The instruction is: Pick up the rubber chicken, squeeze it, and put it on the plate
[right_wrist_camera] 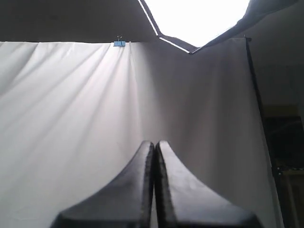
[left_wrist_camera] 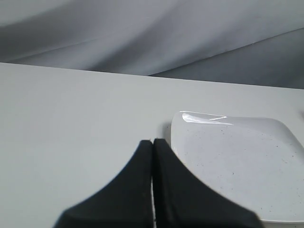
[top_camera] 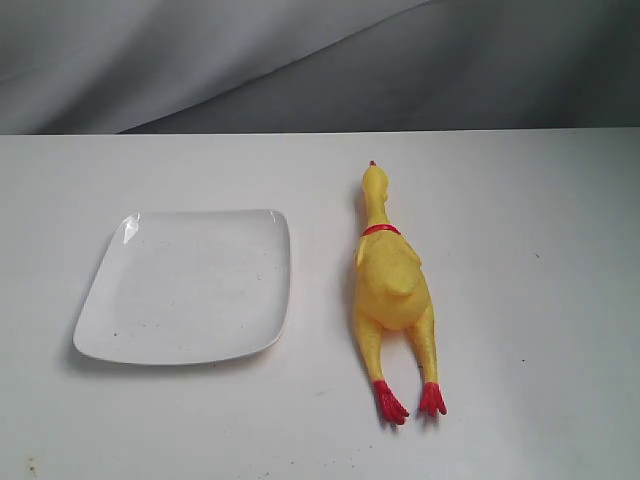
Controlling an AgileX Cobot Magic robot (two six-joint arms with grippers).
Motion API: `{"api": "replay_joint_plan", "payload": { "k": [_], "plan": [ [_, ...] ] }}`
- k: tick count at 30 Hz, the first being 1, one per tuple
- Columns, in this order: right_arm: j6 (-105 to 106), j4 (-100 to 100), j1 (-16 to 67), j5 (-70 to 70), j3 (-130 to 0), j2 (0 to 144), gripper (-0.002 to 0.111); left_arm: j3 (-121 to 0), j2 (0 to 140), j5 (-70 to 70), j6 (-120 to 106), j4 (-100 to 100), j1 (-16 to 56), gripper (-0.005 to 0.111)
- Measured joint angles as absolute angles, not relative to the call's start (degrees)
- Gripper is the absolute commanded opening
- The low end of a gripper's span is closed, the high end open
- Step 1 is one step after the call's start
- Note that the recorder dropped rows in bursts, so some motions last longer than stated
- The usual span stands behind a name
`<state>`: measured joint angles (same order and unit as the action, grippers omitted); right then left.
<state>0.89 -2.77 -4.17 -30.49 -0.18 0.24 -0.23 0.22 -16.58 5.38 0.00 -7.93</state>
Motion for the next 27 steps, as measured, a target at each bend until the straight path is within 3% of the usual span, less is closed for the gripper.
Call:
{"api": "replay_joint_plan", "payload": {
  "k": [5,10,16,27],
  "plan": [
    [-4.5,-2.8,-4.2,-33.1,-0.2,0.2,0.0,-0.2,0.2,-16.6,5.4,0.0,-7.9,0.0],
    [-26.2,-2.2,-4.2,-36.9,-0.2,0.2,0.0,-0.2,0.2,-16.6,5.4,0.0,-7.9,0.0],
    [-35.1,6.2,-4.2,-25.4,-8.0,1.2,0.0,-0.2,0.2,-16.6,5.4,0.0,-7.9,0.0],
    [-39.7,27.4,-4.2,-6.0,-34.3,29.6,0.0,-0.2,0.2,-16.6,5.4,0.0,-7.9,0.0]
  ]
}}
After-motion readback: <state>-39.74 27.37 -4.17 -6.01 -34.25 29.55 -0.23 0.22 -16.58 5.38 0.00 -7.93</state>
